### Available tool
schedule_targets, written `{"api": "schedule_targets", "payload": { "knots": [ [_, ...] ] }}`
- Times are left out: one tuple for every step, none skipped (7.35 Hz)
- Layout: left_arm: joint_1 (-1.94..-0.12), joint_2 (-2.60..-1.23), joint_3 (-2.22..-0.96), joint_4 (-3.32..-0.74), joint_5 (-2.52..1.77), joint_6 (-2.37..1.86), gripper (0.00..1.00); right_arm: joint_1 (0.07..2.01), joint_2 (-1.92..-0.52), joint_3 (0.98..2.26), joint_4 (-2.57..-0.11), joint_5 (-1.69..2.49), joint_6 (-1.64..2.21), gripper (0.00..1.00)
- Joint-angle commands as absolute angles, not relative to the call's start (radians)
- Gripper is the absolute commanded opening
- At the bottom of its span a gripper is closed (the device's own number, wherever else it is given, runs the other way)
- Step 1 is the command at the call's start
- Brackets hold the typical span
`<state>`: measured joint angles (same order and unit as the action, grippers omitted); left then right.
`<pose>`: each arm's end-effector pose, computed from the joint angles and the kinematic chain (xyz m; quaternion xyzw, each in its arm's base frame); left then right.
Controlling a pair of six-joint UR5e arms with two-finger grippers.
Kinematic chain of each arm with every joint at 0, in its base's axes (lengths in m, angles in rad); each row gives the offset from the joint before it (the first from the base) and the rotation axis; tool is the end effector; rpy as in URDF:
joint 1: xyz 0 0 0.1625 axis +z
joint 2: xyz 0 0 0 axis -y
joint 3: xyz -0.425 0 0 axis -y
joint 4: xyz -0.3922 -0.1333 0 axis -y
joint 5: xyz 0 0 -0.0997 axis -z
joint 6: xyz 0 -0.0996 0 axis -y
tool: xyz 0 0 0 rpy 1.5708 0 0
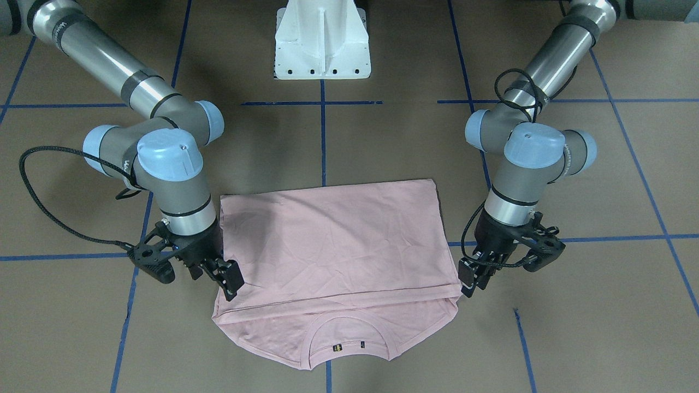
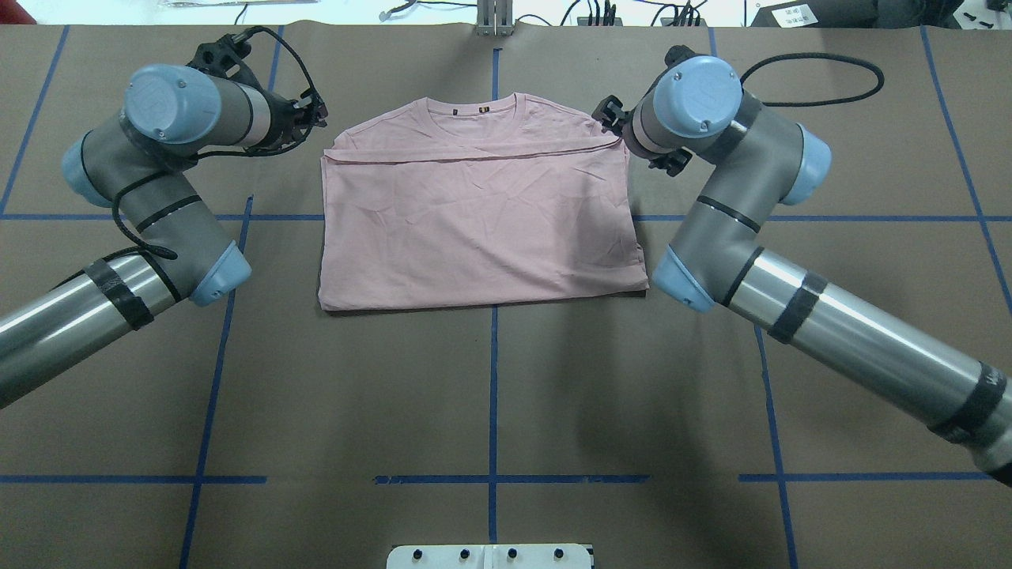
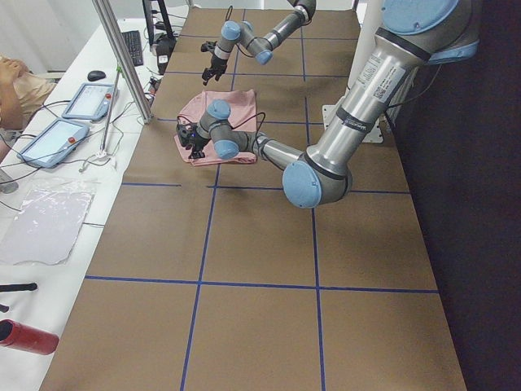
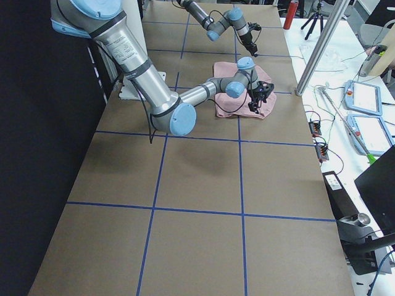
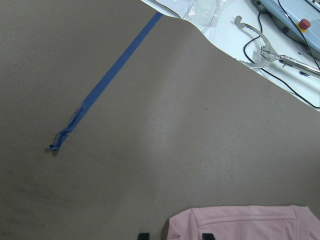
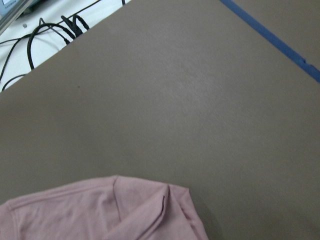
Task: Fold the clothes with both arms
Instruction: 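Move the right gripper to the folded shirt's corner nearest the robot and grasp it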
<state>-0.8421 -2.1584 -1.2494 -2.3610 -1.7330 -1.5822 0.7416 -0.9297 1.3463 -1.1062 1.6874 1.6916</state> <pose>0.4111 -0.6366 0.3746 0.1387 0.4879 -0.3192 0.8006 -0.4727 -0.5981 0.3304 0.0799 -0.4215 0.3548 0.8307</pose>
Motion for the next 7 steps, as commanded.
{"api": "schedule_targets", "payload": {
  "knots": [
    [-0.851,-2.135,-1.246,-2.407,-1.767,-1.582,0.51,0.628,-1.102,1.574,-1.104,1.694,1.735,1.00],
    [-0.851,-2.137,-1.247,-2.413,-1.767,-1.588,0.51,0.582,-1.180,1.674,-1.124,1.692,1.767,1.00],
    [-0.850,-2.138,-1.249,-2.414,-1.767,-1.609,0.51,0.568,-1.207,1.693,-1.127,1.692,1.831,0.97],
    [-0.848,-2.138,-1.250,-2.414,-1.767,-1.614,0.51,0.551,-1.200,1.680,-1.129,1.692,1.859,0.81],
    [-0.848,-2.140,-1.250,-2.414,-1.767,-1.617,0.51,0.551,-1.201,1.674,-1.129,1.690,1.861,0.69],
    [-0.848,-2.138,-1.252,-2.414,-1.767,-1.617,0.51,0.551,-1.197,1.664,-1.129,1.689,1.861,0.68],
    [-0.848,-2.137,-1.252,-2.414,-1.767,-1.615,0.51,0.551,-1.197,1.664,-1.132,1.689,1.861,0.56]
  ]
}}
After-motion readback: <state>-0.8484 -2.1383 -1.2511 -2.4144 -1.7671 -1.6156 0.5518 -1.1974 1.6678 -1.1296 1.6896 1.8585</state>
